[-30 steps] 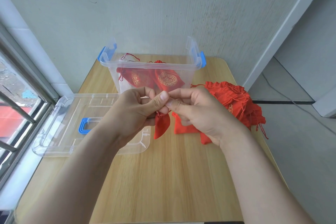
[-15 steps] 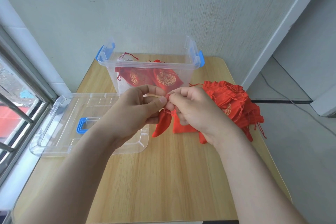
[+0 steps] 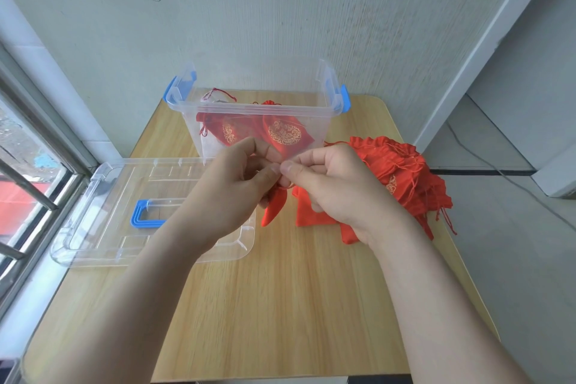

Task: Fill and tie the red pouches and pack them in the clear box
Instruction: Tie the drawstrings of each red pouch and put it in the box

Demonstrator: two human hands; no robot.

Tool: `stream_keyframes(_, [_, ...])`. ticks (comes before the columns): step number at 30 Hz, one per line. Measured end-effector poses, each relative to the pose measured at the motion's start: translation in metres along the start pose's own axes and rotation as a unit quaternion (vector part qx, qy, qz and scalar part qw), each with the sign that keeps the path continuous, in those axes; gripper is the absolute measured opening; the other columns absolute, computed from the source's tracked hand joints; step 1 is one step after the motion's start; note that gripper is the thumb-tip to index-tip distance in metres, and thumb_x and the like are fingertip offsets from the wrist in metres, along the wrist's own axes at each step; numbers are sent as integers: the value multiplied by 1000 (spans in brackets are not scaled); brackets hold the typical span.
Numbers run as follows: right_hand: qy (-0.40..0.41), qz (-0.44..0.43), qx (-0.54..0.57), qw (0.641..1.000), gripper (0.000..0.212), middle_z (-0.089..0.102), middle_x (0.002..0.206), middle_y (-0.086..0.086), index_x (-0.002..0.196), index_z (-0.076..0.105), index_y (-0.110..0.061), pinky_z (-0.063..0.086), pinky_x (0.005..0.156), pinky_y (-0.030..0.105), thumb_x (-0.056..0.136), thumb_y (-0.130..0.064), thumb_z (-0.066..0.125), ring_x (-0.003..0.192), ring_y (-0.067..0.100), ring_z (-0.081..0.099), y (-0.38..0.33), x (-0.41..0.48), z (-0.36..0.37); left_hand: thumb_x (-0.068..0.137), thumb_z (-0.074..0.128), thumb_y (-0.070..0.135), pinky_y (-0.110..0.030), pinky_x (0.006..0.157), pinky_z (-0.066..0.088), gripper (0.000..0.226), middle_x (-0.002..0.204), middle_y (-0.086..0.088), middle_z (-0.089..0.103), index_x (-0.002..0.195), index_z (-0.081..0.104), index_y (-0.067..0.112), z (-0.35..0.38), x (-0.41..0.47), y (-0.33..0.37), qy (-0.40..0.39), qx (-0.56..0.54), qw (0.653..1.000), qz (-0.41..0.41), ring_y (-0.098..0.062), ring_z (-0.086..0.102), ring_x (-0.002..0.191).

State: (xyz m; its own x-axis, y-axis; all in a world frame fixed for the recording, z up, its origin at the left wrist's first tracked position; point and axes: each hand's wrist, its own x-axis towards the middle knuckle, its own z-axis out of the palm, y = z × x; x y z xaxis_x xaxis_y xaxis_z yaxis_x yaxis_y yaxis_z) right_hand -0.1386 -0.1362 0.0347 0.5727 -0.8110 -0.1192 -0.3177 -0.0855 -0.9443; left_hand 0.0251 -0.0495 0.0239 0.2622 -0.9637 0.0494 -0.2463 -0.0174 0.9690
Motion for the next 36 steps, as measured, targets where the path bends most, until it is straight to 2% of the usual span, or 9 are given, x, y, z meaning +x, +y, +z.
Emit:
stream_keyframes(3, [15, -8, -29, 999, 17, 81, 86, -6, 94, 77, -19, 46, 56, 13, 105, -27, 67, 59, -3, 58, 1, 1, 1, 104, 61, 1, -29, 66, 57, 5, 88, -14, 78, 102, 65, -1, -2, 1, -2, 21, 7, 1000, -3, -23, 69, 70])
stream_keyframes(6, [19, -12, -37, 999, 17, 68, 61, -20, 94, 74, -20, 43, 53, 13, 107, -24, 63, 51, -5, 50, 1, 2, 1, 102, 63, 0, -35, 72, 64, 6, 88, -16, 78, 99, 69, 0, -3, 0, 0, 30, 11, 999, -21, -33, 74, 76])
stream_keyframes(12, [23, -11, -13, 1000, 13, 56, 52, -21, 95, 72, -18, 38, 50, 14, 104, -22, 65, 47, -2, 46, 2, 5, 2, 102, 65, 5, -37, 80, 67, 11, 87, -12, 80, 101, 76, 7, -1, -3, 5, 25, 4, 998, -53, -32, 79, 82])
stream_keyframes(18, [30, -37, -23, 999, 11, 76, 80, 13, 92, 75, -16, 50, 68, 33, 100, -17, 67, 68, 15, 62, -1, 3, 2, 100, 71, 11, -49, 83, 65, 13, 81, -12, 79, 91, 80, 10, 0, -7, 11, 37, 14, 997, -64, -30, 79, 78])
stream_keyframes(21, [39, -49, -36, 997, 20, 56, 51, -14, 93, 73, -16, 44, 64, 35, 98, -6, 57, 50, 6, 47, 1, 5, 2, 99, 72, 14, -51, 83, 65, 15, 79, -11, 78, 87, 80, 10, 1, -6, 13, 64, 16, 995, -75, -28, 79, 77])
stream_keyframes(25, [33, -119, -16, 992, 18, 51, 49, -14, 95, 69, -16, 37, 57, 32, 97, -4, 56, 49, 10, 40, -2, 1, 6, 98, 73, 17, -52, 86, 65, 17, 75, -6, 78, 84, 80, 10, -1, -7, 16, 49, 54, 995, -65, -19, 79, 74])
stream_keyframes(29, [42, -156, -35, 986, 15, 63, 55, -5, 97, 71, -19, 55, 58, 52, 100, -7, 61, 55, 32, 56, -2, 0, 9, 98, 71, 17, -32, 72, 61, 19, 73, 7, 79, 83, 82, 19, 1, -11, 18, -6, 152, 988, -32, -4, 76, 69])
stream_keyframes(32, [55, -158, -59, 984, 13, 67, 59, -1, 102, 71, -20, 56, 58, 48, 102, -10, 63, 60, 35, 63, 2, 3, 9, 100, 70, 17, -10, 63, 48, 20, 73, 16, 77, 84, 82, 20, 3, -11, 17, -19, 186, 982, -20, 2, 74, 66])
stream_keyframes(36, [78, -147, -76, 983, 13, 69, 61, 0, 102, 73, -22, 60, 67, 46, 101, -13, 64, 61, 24, 67, 6, 6, 9, 100, 70, 17, -14, 66, 50, 19, 77, 16, 78, 86, 82, 21, 4, -11, 15, -37, 195, 980, -16, 1, 76, 73])
